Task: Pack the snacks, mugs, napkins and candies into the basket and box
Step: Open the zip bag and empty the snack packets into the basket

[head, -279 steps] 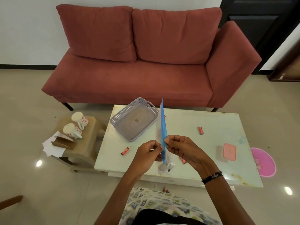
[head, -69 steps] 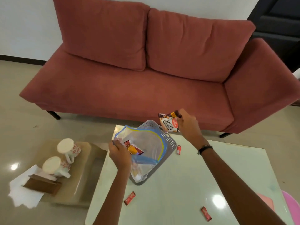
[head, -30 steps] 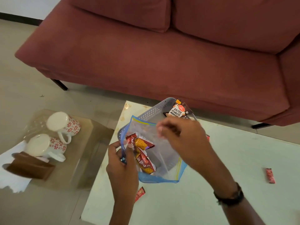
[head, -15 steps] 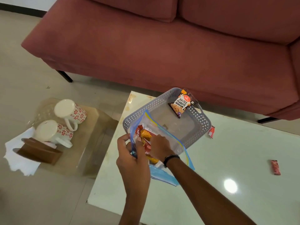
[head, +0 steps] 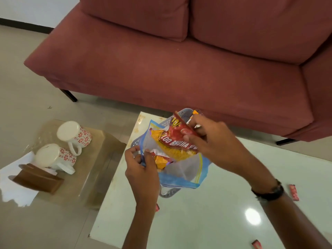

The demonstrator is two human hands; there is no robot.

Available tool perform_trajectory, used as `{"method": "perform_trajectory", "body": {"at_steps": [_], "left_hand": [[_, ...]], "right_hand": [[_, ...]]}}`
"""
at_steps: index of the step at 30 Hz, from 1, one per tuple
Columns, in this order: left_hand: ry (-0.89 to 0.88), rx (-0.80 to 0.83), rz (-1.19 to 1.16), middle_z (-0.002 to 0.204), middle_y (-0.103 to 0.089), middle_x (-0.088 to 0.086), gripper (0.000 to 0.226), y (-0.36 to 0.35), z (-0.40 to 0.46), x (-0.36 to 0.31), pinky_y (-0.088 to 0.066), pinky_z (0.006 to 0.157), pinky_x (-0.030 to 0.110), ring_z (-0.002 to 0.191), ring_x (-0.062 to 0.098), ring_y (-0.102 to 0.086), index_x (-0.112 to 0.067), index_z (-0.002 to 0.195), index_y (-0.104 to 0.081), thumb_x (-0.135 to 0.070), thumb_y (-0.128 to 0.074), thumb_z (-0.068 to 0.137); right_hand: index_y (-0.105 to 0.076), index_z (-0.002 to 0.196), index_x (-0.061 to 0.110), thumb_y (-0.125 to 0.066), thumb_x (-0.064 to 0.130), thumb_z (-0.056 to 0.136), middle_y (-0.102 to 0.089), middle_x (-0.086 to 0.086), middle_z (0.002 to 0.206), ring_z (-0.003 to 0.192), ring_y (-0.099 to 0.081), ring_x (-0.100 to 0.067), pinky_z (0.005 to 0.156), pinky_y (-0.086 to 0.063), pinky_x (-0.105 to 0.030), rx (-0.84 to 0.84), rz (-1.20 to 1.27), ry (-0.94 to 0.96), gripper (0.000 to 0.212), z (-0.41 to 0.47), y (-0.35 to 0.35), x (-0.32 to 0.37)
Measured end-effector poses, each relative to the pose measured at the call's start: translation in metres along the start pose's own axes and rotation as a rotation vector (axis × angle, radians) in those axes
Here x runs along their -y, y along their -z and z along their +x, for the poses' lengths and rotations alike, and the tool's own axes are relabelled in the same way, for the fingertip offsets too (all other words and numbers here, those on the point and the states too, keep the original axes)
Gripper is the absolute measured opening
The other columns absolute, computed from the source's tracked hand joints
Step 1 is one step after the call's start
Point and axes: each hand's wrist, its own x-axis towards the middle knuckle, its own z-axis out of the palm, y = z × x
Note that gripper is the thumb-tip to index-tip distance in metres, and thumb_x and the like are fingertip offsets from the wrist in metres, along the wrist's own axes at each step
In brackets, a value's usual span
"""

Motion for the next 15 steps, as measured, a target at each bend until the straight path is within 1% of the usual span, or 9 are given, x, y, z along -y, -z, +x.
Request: {"method": "perform_trajectory", "body": {"at_steps": [2, 4, 5, 7, 9, 10, 11, 13, 15], "left_hand": [[0.008, -0.012, -0.008, 0.083, -0.063, -0.003, 0.020, -0.004, 0.004, -0.005, -0.053, 0.062, 0.025, 0.082, 0.021, -0.067, -0.015, 0.110, -0.047, -0.022, -0.055, 0.093], [0.010, -0.013, -0.015, 0.081, -0.060, -0.007, 0.017, -0.009, 0.007, -0.009, -0.053, 0.065, 0.029, 0.083, 0.022, -0.066, -0.017, 0.107, -0.046, -0.020, -0.055, 0.093], [0.012, -0.011, -0.015, 0.082, -0.060, -0.009, 0.016, -0.012, 0.008, -0.010, -0.054, 0.066, 0.032, 0.084, 0.022, -0.066, -0.019, 0.105, -0.045, -0.020, -0.055, 0.093], [0.020, -0.006, -0.012, 0.083, -0.060, -0.010, 0.016, -0.017, 0.009, -0.013, -0.056, 0.069, 0.034, 0.085, 0.021, -0.066, -0.020, 0.105, -0.044, -0.021, -0.055, 0.093], [0.022, -0.008, -0.002, 0.082, -0.060, -0.011, 0.016, -0.021, 0.010, -0.015, -0.057, 0.072, 0.039, 0.083, 0.021, -0.065, -0.020, 0.103, -0.044, -0.021, -0.055, 0.092], [0.024, -0.013, 0.003, 0.080, -0.059, -0.011, 0.015, -0.020, 0.011, -0.014, -0.057, 0.072, 0.039, 0.082, 0.022, -0.065, -0.020, 0.102, -0.044, -0.020, -0.056, 0.092], [0.030, -0.019, 0.003, 0.080, -0.060, -0.009, 0.015, -0.019, 0.012, -0.014, -0.056, 0.069, 0.036, 0.082, 0.023, -0.064, -0.018, 0.102, -0.045, -0.019, -0.056, 0.092], [0.038, -0.029, 0.003, 0.080, -0.060, -0.004, 0.018, -0.015, 0.012, -0.012, -0.049, 0.059, 0.024, 0.078, 0.022, -0.062, -0.011, 0.106, -0.048, -0.019, -0.056, 0.092], [0.039, -0.020, 0.007, 0.074, -0.058, -0.008, 0.024, -0.011, 0.009, -0.010, -0.046, 0.052, 0.015, 0.070, 0.014, -0.061, -0.007, 0.110, -0.048, -0.019, -0.056, 0.092]], "right_hand": [[-0.050, 0.085, 0.021, -0.066, 0.017, 0.087, -0.071, 0.003, 0.074, 0.069, -0.066, -0.018, 0.066, -0.052, -0.036, -0.110, 0.032, 0.035, 0.016, 0.001, 0.021, 0.001], [-0.048, 0.081, 0.020, -0.066, 0.014, 0.086, -0.068, 0.005, 0.066, 0.060, -0.060, -0.016, 0.058, -0.048, -0.027, -0.201, 0.038, 0.061, 0.020, 0.005, 0.039, -0.001], [-0.047, 0.080, 0.020, -0.066, 0.013, 0.086, -0.068, 0.007, 0.065, 0.057, -0.059, -0.012, 0.057, -0.046, -0.023, -0.238, 0.043, 0.063, 0.021, 0.007, 0.047, -0.003], [-0.048, 0.080, 0.019, -0.065, 0.014, 0.087, -0.069, 0.010, 0.067, 0.058, -0.058, -0.002, 0.058, -0.044, -0.020, -0.305, 0.018, 0.047, 0.019, 0.010, 0.062, -0.007], [-0.047, 0.081, 0.022, -0.065, 0.017, 0.087, -0.069, 0.011, 0.070, 0.061, -0.060, 0.001, 0.060, -0.043, -0.020, -0.361, -0.038, 0.023, 0.019, 0.012, 0.075, -0.013], [-0.047, 0.081, 0.023, -0.064, 0.017, 0.087, -0.070, 0.010, 0.071, 0.064, -0.062, -0.003, 0.062, -0.046, -0.025, -0.385, -0.053, 0.011, 0.019, 0.012, 0.080, -0.016], [-0.047, 0.082, 0.024, -0.064, 0.017, 0.087, -0.070, 0.008, 0.073, 0.068, -0.065, -0.009, 0.065, -0.048, -0.029, -0.409, -0.068, 0.001, 0.019, 0.013, 0.083, -0.021], [-0.047, 0.082, 0.022, -0.062, 0.017, 0.087, -0.068, 0.005, 0.072, 0.071, -0.065, -0.022, 0.069, -0.049, -0.037, -0.444, -0.132, -0.035, 0.017, 0.017, 0.083, -0.037], [-0.051, 0.085, 0.018, -0.060, 0.018, 0.087, -0.068, -0.001, 0.073, 0.073, -0.063, -0.029, 0.069, -0.047, -0.038, -0.411, -0.203, -0.122, 0.010, 0.026, 0.068, -0.064]]}}
